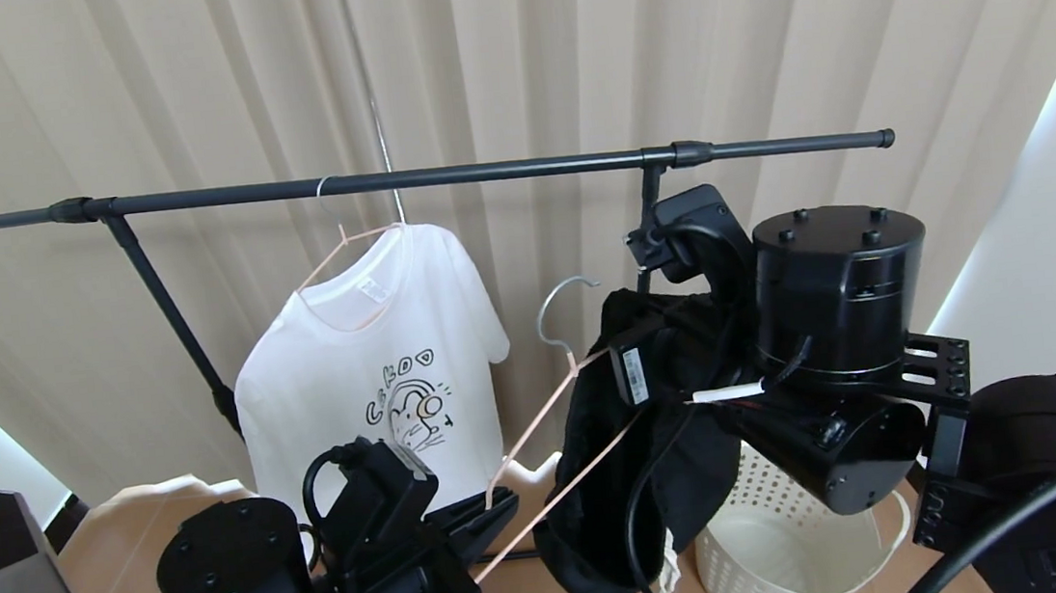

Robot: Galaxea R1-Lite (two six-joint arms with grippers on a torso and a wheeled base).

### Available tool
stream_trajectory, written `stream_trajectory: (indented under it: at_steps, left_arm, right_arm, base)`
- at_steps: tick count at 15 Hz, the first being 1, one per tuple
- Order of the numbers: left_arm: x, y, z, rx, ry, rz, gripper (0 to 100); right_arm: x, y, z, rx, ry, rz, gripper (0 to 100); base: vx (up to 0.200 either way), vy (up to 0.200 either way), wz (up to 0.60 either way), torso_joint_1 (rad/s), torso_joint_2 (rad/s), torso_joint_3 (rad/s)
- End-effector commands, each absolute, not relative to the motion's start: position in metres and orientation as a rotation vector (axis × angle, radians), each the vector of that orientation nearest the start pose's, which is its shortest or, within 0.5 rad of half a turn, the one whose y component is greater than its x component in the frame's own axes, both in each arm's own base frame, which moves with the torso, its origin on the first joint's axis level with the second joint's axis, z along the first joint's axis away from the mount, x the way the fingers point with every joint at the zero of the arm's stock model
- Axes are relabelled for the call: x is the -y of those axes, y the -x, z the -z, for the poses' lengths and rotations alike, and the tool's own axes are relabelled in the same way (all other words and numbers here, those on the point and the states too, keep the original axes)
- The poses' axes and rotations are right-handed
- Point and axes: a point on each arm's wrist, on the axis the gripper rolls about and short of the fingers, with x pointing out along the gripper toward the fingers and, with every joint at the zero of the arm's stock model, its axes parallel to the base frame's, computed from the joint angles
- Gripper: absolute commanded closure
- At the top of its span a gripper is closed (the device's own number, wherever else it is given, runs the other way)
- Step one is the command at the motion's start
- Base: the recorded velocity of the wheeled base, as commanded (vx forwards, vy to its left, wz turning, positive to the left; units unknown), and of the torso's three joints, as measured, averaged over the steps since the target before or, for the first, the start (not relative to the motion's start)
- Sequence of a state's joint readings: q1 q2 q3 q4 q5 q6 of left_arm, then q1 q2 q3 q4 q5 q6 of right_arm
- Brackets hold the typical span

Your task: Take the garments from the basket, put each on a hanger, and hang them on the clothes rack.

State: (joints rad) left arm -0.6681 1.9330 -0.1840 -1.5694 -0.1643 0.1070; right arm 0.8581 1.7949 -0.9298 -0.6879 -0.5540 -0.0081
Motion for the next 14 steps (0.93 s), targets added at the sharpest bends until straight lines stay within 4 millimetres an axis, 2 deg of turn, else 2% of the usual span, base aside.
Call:
stream_trajectory:
  at_steps: [1,2,4,11,12,14]
  left_arm:
    - [0.157,-0.194,-0.079,-0.127,-0.145,0.838,100]
    - [0.156,-0.196,-0.082,-0.113,-0.141,0.830,100]
    - [0.154,-0.198,-0.084,-0.105,-0.138,0.817,100]
    - [0.153,-0.199,-0.091,-0.070,-0.129,0.810,100]
    - [0.153,-0.199,-0.092,-0.069,-0.129,0.810,100]
    - [0.153,-0.199,-0.092,-0.069,-0.129,0.810,100]
  right_arm:
    - [-0.253,-0.220,-0.193,-0.128,0.115,-0.335,100]
    - [-0.260,-0.217,-0.198,-0.118,0.076,-0.355,100]
    - [-0.261,-0.217,-0.209,-0.095,0.022,-0.354,100]
    - [-0.259,-0.218,-0.214,-0.089,-0.012,-0.348,100]
    - [-0.257,-0.218,-0.219,-0.079,-0.023,-0.345,0]
    - [-0.251,-0.226,-0.222,-0.070,-0.033,-0.315,0]
  base:
    - [0.000,0.000,0.00,0.000,0.00,0.000]
    - [0.000,0.000,0.00,0.000,0.00,0.000]
    - [0.000,0.000,0.00,0.000,0.00,0.000]
    - [0.000,0.000,0.00,0.000,0.00,0.000]
    - [0.000,0.000,0.00,0.000,0.00,0.000]
    - [0.000,0.000,0.00,0.000,0.00,0.000]
